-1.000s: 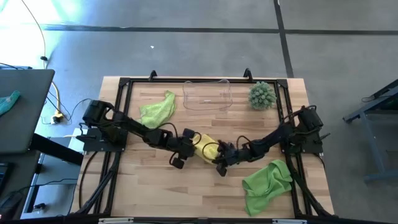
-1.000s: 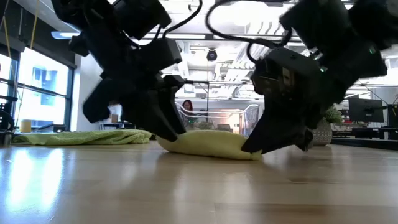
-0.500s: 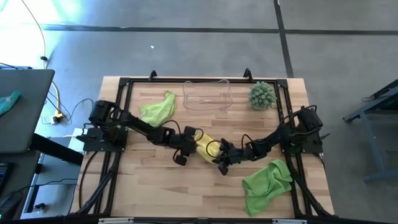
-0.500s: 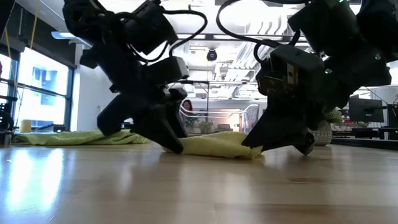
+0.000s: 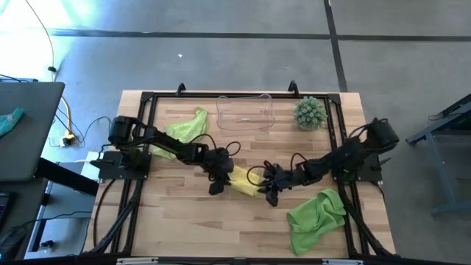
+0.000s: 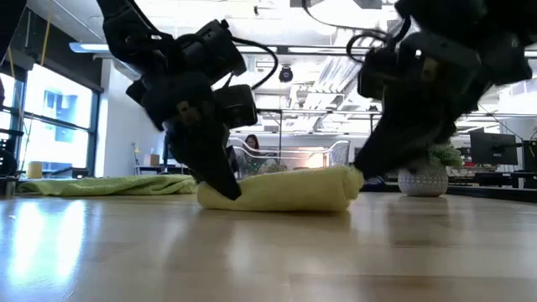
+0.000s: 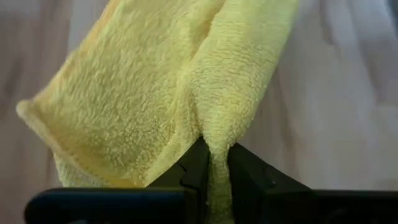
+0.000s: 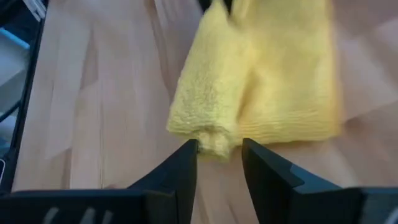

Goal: Roll microfiber towels into tight, uniform cylinder then place into a basket
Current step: Roll the yellow microfiber towel

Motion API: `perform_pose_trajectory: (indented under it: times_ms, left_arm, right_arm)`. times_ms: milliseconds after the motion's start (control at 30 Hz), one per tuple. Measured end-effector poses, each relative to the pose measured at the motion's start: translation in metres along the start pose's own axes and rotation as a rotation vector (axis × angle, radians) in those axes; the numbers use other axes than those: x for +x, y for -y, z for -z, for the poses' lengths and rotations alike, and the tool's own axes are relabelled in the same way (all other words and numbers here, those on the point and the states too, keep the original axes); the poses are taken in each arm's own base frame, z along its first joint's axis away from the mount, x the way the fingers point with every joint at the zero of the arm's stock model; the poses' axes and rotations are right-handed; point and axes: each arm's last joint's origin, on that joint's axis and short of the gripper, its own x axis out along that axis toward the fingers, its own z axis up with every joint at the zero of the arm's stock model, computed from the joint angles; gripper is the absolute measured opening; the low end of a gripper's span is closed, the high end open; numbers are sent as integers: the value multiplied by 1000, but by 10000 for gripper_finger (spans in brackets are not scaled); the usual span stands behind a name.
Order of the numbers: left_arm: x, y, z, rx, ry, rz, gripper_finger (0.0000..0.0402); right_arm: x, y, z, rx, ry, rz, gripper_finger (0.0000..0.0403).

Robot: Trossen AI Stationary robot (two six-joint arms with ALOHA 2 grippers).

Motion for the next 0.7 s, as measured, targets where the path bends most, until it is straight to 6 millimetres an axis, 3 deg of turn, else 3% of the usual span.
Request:
perform_pose_trajectory:
  times_ms: [133,267,467,700]
  left_arm:
    - [-1,-3,-1,-128,4,6,30]
    - [-1,-3,-1,-197,10,8,32]
    - [1,0,-4,-273,65,-13,34]
    - [2,4,-8,-310,122,-35,43]
  right_arm:
    - [-18,-12,-9,-215,124,48,123]
    - [-22,-31,-7,-493,254,86,123]
    - [-2,-52,6,-690,250,181,123]
    - [28,-64,7,-802,11,333,124]
